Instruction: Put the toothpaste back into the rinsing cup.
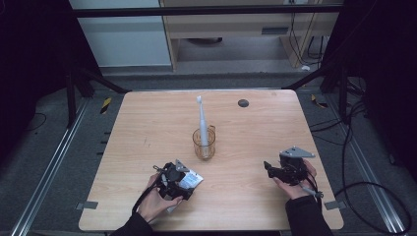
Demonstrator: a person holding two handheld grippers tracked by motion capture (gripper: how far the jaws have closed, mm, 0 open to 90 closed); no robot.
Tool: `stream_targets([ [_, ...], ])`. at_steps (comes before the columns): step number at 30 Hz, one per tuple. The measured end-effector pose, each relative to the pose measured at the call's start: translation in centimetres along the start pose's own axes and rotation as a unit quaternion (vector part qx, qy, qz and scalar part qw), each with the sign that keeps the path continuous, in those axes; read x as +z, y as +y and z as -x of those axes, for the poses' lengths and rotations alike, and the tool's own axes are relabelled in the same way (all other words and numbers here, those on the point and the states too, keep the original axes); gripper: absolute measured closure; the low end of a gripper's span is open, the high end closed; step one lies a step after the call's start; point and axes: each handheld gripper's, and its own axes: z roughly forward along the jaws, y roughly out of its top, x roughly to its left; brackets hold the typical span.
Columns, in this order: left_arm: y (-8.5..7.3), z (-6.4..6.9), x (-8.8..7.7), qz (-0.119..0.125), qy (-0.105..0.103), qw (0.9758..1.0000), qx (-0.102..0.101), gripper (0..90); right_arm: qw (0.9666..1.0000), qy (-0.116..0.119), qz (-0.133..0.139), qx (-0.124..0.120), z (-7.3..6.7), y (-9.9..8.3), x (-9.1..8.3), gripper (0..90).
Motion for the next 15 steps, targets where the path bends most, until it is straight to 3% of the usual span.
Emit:
stream_targets([
  [8, -0.17, -0.56, 0.08, -0.008, -0.018, 0.9997, -0.011, 32.5, 1.0, 0.007, 0.001, 0.004, -0.01, 0.05, 0.09, 33.8],
  [15, -0.06, -0.36, 0.22, -0.016, -0.019, 0.9997, -0.006, 36.0, 1.0, 0.006, -0.001, 0.006, 0.02, 0.06, 0.09, 33.4],
])
